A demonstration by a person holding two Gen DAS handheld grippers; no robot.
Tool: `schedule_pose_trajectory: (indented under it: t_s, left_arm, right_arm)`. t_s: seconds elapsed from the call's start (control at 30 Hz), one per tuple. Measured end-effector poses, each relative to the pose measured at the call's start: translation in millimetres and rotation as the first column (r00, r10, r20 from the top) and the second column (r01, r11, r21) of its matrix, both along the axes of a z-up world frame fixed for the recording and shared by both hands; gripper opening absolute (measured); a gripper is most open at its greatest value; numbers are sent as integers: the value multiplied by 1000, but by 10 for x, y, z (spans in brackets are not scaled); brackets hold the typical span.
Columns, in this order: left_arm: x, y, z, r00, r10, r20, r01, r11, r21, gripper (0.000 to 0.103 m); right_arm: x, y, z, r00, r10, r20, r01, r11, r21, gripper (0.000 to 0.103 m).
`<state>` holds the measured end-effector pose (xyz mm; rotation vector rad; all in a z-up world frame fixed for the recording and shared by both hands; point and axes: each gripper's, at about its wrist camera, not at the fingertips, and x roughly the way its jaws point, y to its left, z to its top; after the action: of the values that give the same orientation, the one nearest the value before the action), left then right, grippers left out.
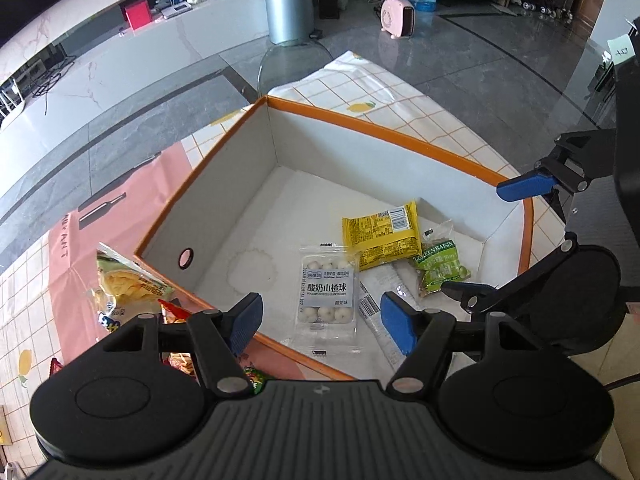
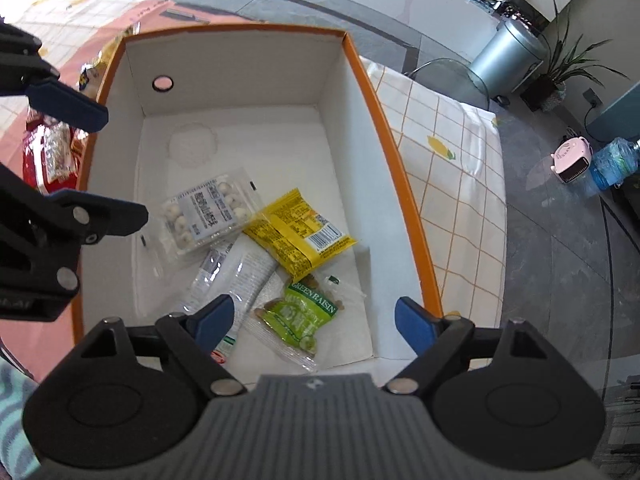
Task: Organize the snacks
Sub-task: 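Withdraw both open tools from the box back over the snacks on the mat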
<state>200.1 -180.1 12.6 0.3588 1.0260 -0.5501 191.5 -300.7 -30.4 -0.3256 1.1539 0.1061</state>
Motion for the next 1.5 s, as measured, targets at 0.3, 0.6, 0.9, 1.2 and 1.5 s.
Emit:
schedule_pose_trajectory:
  t_s: [0.3,0.6,0.9,1.2,1.5]
  left_arm:
    - [-514,449,369,987,64,151,-54,996,-68,80]
    - [-956,1136,543,944,215,251,-179,971,-157,83]
    - [-1307,1748,258,911,330,248,-297,941,-163,83]
    - [-1537,2244,-219,913,378,151,-339,912,-230,57]
    - [-1430,2344,-649,922,383,51,-352,888,-297,43]
  right_arm:
    - [-586,307,425,968,-148,202,117,981,158,86]
    - [-1165,761,507,906,-219,363,130,958,255,86]
    - [-1585,1238,266,860,-284,424,154,936,315,86]
    - [-1653,1532,-270,860,-331,389,207,922,328,70]
    - [-1530,1564,-702,875,-332,353,239,929,282,53]
